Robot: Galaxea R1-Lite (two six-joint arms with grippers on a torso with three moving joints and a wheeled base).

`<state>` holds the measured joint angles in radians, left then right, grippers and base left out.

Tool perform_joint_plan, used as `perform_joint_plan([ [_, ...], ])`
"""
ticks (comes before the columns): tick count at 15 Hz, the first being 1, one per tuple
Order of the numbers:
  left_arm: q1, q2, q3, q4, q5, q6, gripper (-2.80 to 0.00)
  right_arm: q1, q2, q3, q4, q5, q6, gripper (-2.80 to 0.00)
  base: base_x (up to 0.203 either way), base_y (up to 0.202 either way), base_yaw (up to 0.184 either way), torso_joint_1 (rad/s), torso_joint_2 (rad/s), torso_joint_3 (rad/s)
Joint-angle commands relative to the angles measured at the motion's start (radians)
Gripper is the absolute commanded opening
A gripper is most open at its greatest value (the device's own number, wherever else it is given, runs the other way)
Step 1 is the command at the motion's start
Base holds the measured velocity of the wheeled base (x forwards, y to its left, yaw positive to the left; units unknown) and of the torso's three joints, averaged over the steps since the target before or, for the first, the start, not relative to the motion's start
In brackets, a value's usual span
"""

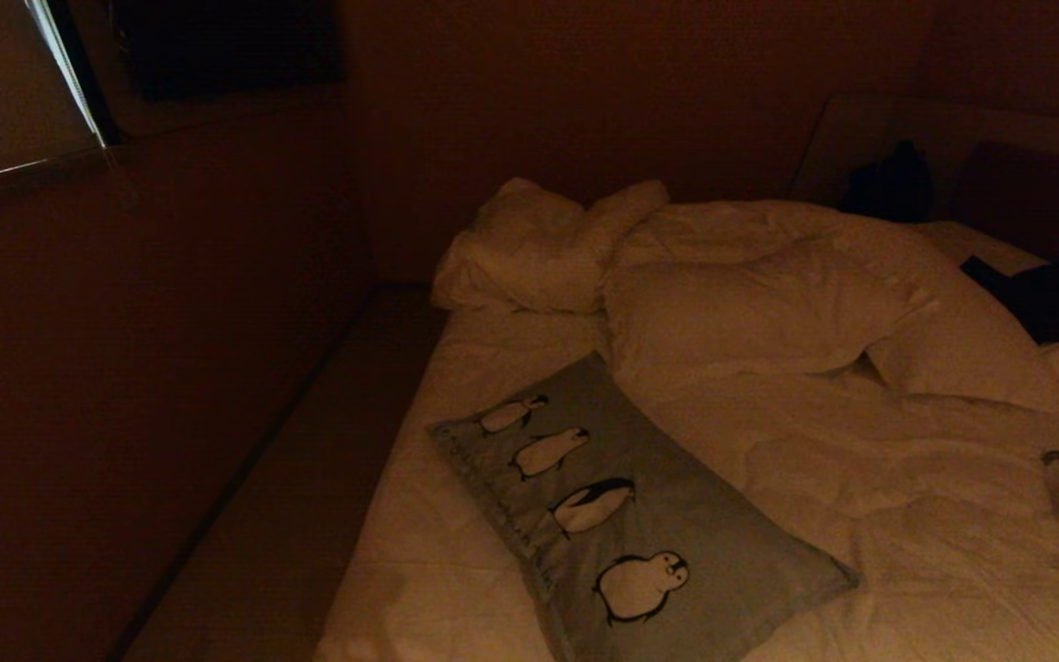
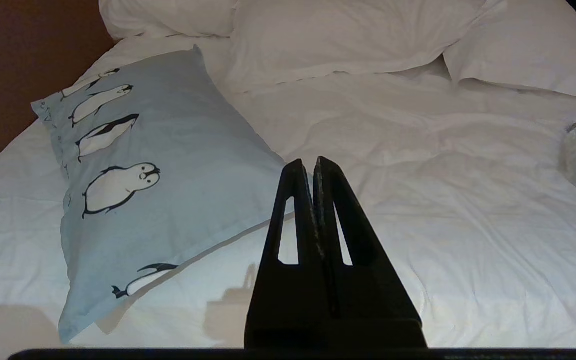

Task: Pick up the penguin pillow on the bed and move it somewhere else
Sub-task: Pick up the pillow

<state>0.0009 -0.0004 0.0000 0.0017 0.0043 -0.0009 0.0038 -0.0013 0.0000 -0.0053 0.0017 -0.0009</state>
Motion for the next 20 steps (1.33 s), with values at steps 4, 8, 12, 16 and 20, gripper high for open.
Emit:
perform_joint_plan([
  [4,0.000,0.000,0.000,0.000,0.000,-0.001,-2.80,0.001,0.000,0.000,0.000,0.000,-0.004,-2.80,0.000,0.000,0.000,0.000,0.00,0.000],
  [8,0.001,0.000,0.000,0.000,0.000,-0.001,-2.80,0.001,0.000,-0.002,0.005,-0.003,-0.012,-2.80,0.000,0.000,0.000,0.000,0.00,0.000],
  [12,0.001,-0.001,0.000,0.000,0.000,-0.001,-2.80,0.001,0.001,-0.090,0.033,0.004,-0.064,-2.80,0.000,0.000,0.000,0.000,0.00,0.000],
  [16,0.001,0.000,0.000,0.000,0.000,-0.001,-2.80,0.001,0.063,-0.276,0.151,0.016,-0.075,-2.80,0.000,0.000,0.000,0.000,0.00,0.000],
  [20,0.001,-0.001,0.000,0.000,0.000,-0.001,-2.80,0.001,0.293,-0.350,0.150,0.113,-0.067,-2.80,0.000,0.000,0.000,0.000,0.00,0.000],
])
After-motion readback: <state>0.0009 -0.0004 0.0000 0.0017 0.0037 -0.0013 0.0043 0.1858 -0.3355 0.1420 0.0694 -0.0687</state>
